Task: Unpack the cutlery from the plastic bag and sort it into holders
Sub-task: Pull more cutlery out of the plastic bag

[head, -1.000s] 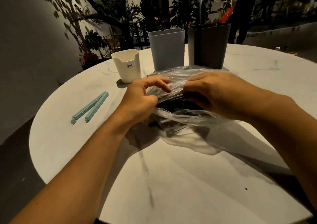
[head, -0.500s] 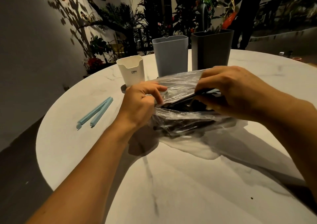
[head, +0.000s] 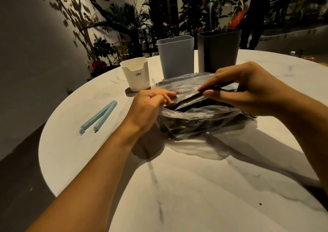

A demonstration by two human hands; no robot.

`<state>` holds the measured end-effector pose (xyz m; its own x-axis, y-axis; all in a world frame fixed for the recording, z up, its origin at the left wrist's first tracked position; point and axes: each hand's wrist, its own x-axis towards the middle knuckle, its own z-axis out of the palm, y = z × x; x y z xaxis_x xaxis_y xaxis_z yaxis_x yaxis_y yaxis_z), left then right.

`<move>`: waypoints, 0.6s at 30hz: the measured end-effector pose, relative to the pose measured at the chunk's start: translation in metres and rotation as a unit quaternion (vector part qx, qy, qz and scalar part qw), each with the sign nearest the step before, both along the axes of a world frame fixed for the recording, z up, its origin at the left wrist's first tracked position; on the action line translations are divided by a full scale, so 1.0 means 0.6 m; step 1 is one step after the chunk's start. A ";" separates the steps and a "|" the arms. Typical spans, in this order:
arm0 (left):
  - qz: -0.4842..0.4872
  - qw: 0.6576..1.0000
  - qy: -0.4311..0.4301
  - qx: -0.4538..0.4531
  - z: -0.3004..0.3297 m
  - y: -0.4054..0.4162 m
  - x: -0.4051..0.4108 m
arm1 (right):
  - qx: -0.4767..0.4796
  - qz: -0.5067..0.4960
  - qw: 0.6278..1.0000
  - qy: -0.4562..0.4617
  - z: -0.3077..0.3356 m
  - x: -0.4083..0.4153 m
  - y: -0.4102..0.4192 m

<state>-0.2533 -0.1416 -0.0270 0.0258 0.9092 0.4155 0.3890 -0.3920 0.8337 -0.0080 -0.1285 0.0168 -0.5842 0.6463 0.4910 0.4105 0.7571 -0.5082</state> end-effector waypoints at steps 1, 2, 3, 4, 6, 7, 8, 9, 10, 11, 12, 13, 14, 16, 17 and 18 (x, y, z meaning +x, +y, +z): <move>0.021 1.000 0.002 0.002 0.000 0.000 -0.003 | -0.001 -0.004 1.000 0.000 0.002 0.003 0.001; 0.043 0.999 0.014 0.003 -0.001 0.001 -0.006 | -0.003 -0.009 1.000 0.003 0.003 0.007 0.002; 0.063 0.997 0.034 0.002 -0.002 0.001 -0.008 | -0.006 -0.014 1.000 0.010 0.005 0.010 0.004; 0.077 0.996 0.054 0.000 -0.002 0.000 -0.008 | -0.008 -0.018 1.000 0.017 0.006 0.013 0.006; 0.100 0.992 0.076 -0.001 -0.002 -0.002 -0.006 | -0.006 -0.021 1.000 0.021 0.007 0.017 0.008; 0.114 0.991 0.075 0.002 -0.002 -0.002 -0.005 | -0.002 -0.021 1.000 0.020 0.008 0.018 0.007; 0.128 0.989 0.070 0.006 -0.002 -0.001 -0.005 | 0.002 -0.021 1.000 0.019 0.007 0.018 0.008; 0.145 0.987 0.067 0.009 -0.002 0.001 -0.006 | 0.003 -0.022 0.999 0.023 0.007 0.018 0.008; 0.164 0.984 0.066 0.009 -0.002 0.002 -0.007 | 0.001 -0.023 0.999 0.029 0.007 0.019 0.009; 0.180 0.982 0.065 0.007 -0.002 0.004 -0.007 | -0.004 -0.025 0.999 0.036 0.008 0.020 0.010; 0.193 0.979 0.067 0.004 -0.003 0.006 -0.008 | -0.009 -0.026 0.999 0.040 0.008 0.022 0.011; 0.206 0.976 0.070 0.001 -0.003 0.008 -0.009 | -0.016 -0.025 0.999 0.041 0.009 0.025 0.011; 0.222 0.972 0.074 -0.003 -0.004 0.008 -0.009 | -0.024 -0.023 0.999 0.039 0.009 0.026 0.012; 0.240 0.969 0.064 -0.010 -0.004 0.010 -0.012 | -0.036 -0.021 0.998 0.044 0.008 0.028 0.012; 0.237 0.970 0.049 -0.012 -0.003 0.010 -0.012 | -0.033 -0.024 0.998 0.054 0.008 0.027 0.012; 0.231 0.972 0.031 -0.012 -0.003 0.010 -0.011 | -0.022 -0.031 0.997 0.067 0.007 0.025 0.012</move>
